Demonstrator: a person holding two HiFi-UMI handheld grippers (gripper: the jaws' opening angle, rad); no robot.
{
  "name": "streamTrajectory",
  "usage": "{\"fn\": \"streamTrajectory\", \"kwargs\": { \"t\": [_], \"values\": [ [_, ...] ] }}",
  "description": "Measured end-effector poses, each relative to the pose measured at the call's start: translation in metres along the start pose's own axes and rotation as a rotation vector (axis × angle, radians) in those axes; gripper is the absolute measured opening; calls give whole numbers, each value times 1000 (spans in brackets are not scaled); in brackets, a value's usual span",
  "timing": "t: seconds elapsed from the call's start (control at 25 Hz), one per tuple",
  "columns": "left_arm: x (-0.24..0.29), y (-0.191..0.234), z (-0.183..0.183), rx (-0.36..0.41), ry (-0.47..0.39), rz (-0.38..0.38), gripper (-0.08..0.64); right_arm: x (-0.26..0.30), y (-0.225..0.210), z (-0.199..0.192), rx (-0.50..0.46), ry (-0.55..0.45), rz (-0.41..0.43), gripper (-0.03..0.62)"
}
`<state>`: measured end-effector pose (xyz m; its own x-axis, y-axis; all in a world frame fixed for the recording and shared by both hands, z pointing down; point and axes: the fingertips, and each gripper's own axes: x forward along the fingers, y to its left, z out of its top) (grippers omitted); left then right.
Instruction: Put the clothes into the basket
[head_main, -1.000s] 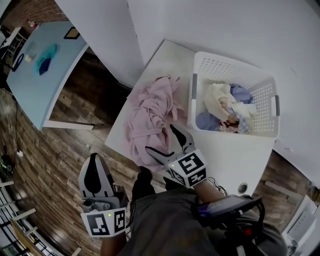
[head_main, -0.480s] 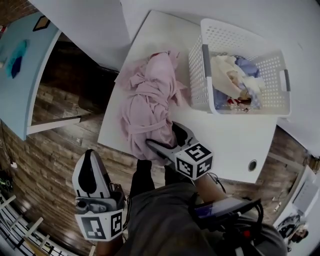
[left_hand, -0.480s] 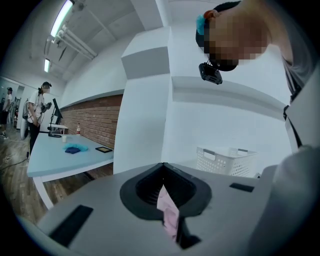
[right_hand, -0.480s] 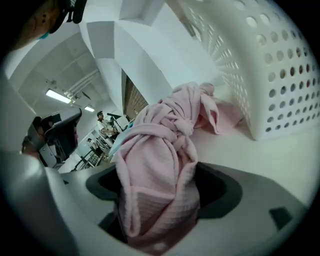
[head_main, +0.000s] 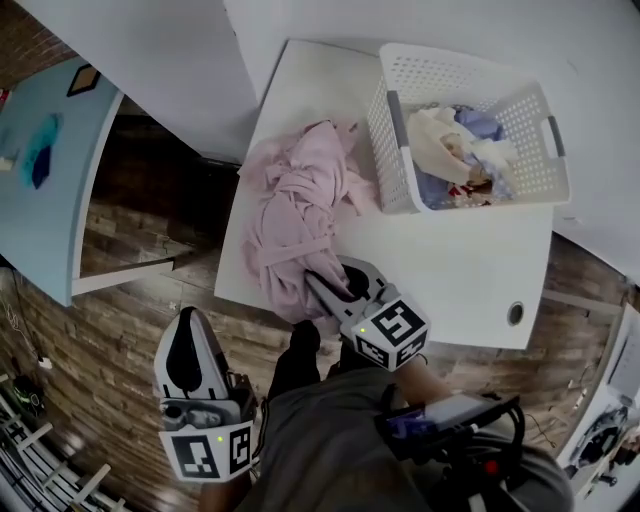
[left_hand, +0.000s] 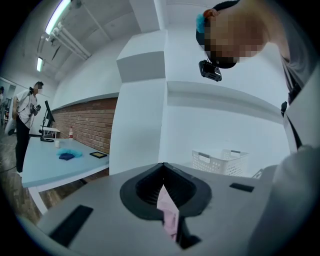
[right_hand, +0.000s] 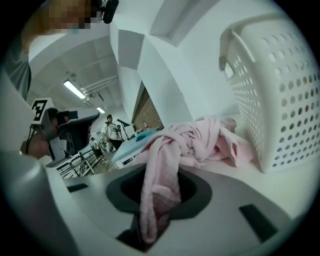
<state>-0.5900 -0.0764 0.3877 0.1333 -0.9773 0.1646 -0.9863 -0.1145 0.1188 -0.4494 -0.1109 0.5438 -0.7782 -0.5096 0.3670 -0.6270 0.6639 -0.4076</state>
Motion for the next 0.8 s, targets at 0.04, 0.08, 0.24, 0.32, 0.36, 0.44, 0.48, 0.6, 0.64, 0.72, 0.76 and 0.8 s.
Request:
{"fn": "streamTrajectory", "kwargs": {
  "t": [0.04,0.08,0.24,0.32,0.36,0.44,0.48,0.6,0.64,0.72,0.76,0.8],
  "values": [
    [0,0,4,5,-12,-4,8,0,4,9,-11,-21,6,104],
    [-1,0,9,8,-27,-8,8,0,7,18,-21,-40,12,104],
    [-5,-4,35,16,-93,-18,8,-2,20,61,-51,-112,40,101],
    [-7,-6,48,21,-122,-15,8,-4,28,84,-58,-148,64,101],
    [-8,-7,54,21,-137,-12,8,-6,33,95,-58,-166,78,101],
    [-11,-8,69,27,-172,-6,8,-9,43,118,-61,-201,109,101],
    [-10,-8,77,34,-193,-4,8,-11,47,131,-66,-220,124,101],
    [-12,-10,95,44,-245,1,8,-20,60,168,-91,-281,161,101],
    [-14,-11,99,44,-258,5,8,-26,63,180,-96,-302,169,101],
    [-18,-12,107,46,-285,10,8,-37,66,203,-102,-347,175,103],
    [-18,-12,112,47,-301,9,8,-43,65,216,-106,-374,170,103],
    [-16,-13,116,48,-316,4,8,-49,62,230,-111,-402,161,103]
  ]
}}
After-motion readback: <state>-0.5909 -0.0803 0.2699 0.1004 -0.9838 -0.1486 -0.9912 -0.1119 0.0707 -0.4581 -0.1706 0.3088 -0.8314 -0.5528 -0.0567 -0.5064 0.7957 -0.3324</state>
